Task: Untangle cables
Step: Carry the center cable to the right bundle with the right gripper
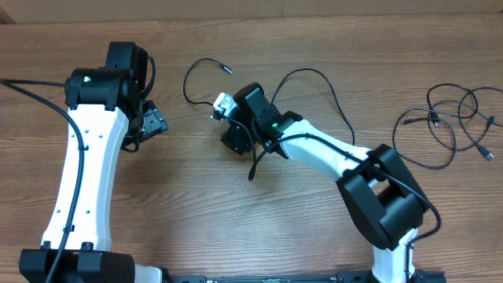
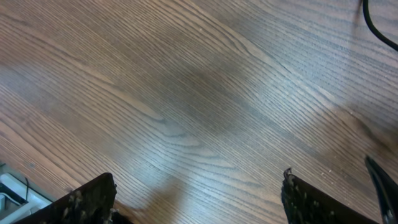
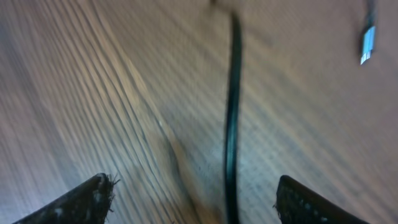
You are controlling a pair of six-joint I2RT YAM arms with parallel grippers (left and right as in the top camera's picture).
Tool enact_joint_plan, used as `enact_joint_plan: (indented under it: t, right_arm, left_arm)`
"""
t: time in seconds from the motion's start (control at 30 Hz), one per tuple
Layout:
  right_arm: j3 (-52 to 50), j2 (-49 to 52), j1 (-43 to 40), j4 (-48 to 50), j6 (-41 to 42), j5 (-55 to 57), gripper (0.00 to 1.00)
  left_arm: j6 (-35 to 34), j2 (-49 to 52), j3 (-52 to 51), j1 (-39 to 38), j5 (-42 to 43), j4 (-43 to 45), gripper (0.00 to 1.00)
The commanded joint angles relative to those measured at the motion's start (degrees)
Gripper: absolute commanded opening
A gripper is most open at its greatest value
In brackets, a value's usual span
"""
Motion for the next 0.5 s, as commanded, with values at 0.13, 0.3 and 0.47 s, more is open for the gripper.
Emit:
enact_joint_plan:
  t: [0.13, 0.3, 0.47]
  right_arm:
    - [-0.28, -0.46, -0.17, -1.16, 4.22, 9.64, 0.04]
    - [-0.28, -7.8, -1.92, -4.17, 10.01, 18.32, 0.04]
    - [-0.28, -18.08, -8.92, -6.43, 11.37, 20.55, 0.04]
  left_arm:
    - [1.11, -0.74, 0.85, -0.13, 0.98, -0.11, 0.85]
    - [1.11, -0.74, 0.85, -0.13, 1.01, -0.11, 0.85]
    - [1.11, -0.74, 0.85, -0.13, 1.01, -0.15, 0.85]
